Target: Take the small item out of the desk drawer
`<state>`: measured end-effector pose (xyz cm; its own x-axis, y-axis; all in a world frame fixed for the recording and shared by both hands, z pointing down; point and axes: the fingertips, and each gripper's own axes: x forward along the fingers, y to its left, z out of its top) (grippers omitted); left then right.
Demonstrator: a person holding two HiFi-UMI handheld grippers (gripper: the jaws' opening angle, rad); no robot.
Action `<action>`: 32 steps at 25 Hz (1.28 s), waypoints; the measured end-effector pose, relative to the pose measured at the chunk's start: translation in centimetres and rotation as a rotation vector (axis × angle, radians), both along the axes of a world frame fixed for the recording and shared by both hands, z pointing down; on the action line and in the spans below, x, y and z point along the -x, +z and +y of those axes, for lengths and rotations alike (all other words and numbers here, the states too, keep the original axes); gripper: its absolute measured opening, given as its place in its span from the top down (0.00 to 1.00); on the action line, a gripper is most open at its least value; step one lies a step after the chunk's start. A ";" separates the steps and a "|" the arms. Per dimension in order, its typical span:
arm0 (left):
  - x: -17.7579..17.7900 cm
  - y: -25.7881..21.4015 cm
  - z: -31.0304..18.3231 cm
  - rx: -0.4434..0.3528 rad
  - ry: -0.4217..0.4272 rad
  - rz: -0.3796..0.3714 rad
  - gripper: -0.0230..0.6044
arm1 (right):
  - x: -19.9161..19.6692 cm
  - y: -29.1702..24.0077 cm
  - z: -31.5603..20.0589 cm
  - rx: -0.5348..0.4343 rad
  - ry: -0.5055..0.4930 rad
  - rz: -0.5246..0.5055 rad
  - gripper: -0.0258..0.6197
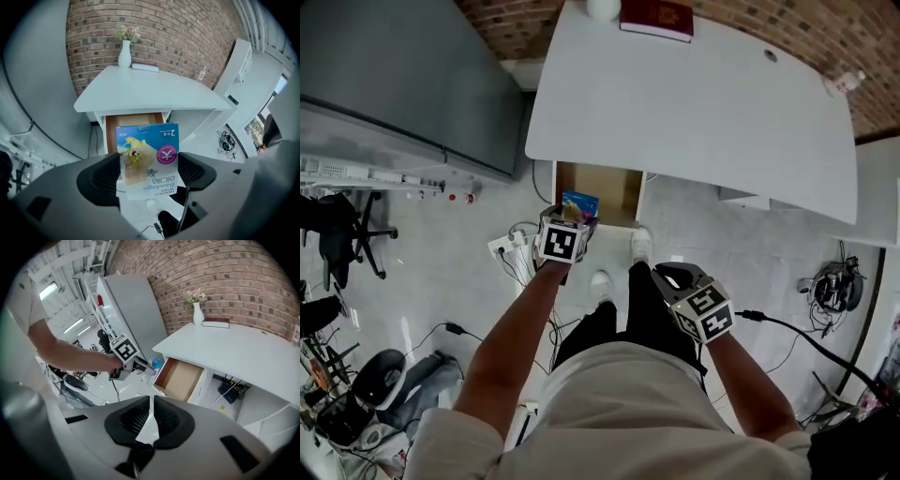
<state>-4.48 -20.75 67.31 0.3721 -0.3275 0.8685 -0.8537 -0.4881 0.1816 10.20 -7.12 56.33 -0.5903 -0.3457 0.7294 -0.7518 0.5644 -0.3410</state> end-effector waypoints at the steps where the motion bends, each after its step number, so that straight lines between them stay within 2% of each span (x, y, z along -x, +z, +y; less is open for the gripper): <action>1: 0.2 -1.1 0.9 -0.004 0.006 0.010 0.36 | 0.1 -0.5 0.0 -0.005 0.008 -0.003 0.88; 11: 2.2 -10.8 8.6 -0.071 0.045 0.090 0.36 | 1.2 -3.9 2.1 -0.050 0.003 0.027 0.89; 17: 4.3 -15.4 10.9 -0.090 0.051 0.152 0.36 | 3.2 -6.1 1.7 -0.085 -0.003 0.041 0.89; 25: 7.0 -18.0 14.3 -0.105 0.047 0.171 0.36 | 5.4 -8.5 3.3 -0.128 -0.001 0.055 0.89; 32: 8.0 -19.1 15.8 -0.119 0.066 0.178 0.36 | 6.5 -9.4 4.1 -0.150 0.004 0.064 0.90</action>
<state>-12.43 -4.95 48.19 0.5400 -0.3935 0.7440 -0.7788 -0.5689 0.2644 3.70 -3.01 46.88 -0.5426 -0.4555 0.7058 -0.7715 0.6025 -0.2043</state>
